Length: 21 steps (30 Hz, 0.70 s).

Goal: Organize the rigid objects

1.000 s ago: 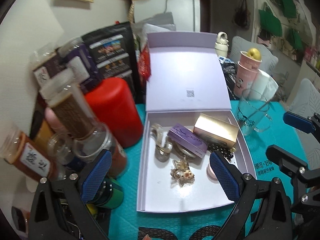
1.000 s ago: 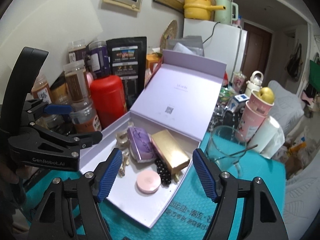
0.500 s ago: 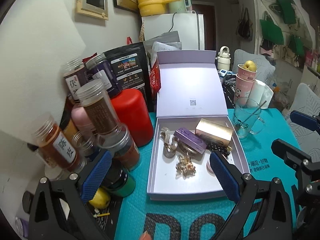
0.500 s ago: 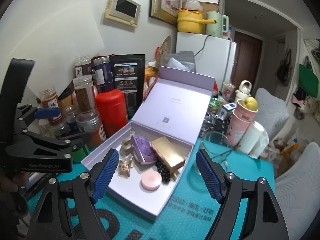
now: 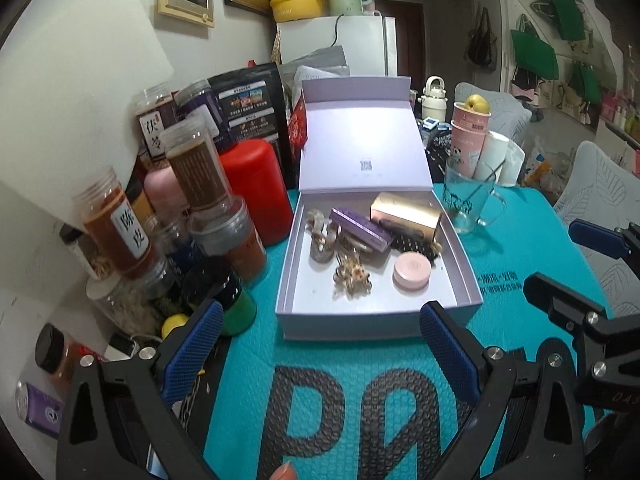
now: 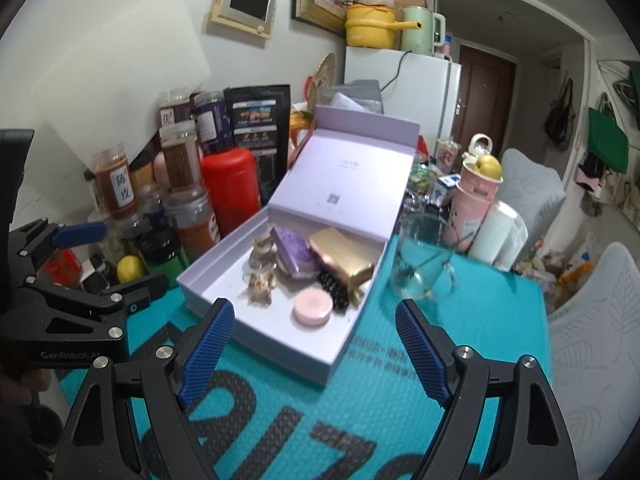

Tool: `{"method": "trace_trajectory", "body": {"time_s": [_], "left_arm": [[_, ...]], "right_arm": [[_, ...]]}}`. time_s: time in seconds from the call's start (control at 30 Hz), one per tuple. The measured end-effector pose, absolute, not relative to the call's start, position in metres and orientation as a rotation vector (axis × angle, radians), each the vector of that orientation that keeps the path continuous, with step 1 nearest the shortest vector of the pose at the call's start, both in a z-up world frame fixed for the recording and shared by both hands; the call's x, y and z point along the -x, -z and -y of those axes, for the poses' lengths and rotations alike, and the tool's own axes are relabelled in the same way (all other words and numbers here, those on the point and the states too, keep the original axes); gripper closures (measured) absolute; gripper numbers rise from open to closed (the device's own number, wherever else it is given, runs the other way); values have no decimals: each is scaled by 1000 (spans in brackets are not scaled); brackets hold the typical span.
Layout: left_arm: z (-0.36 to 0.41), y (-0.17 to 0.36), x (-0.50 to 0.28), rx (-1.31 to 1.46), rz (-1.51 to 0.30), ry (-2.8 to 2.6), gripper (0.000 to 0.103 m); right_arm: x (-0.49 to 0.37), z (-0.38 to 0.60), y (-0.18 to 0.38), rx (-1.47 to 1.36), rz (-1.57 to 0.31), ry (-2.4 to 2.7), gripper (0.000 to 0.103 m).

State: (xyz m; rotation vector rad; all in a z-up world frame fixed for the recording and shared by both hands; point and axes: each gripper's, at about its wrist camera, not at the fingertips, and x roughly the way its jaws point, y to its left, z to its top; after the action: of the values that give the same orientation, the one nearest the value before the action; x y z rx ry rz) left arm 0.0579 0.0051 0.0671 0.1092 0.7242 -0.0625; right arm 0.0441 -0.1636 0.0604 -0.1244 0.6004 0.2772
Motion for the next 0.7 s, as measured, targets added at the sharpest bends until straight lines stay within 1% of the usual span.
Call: {"method": "trace_trajectory", "body": {"time_s": [0.3, 0.7], "left_arm": [[-7, -53, -45, -91, -756, 58, 3], [-14, -54, -45, -73, -759, 48, 3]], "right_arm": [[-22, 166, -46, 103, -617, -246, 19], [-20, 164, -40, 90, -639, -245, 19]]}}
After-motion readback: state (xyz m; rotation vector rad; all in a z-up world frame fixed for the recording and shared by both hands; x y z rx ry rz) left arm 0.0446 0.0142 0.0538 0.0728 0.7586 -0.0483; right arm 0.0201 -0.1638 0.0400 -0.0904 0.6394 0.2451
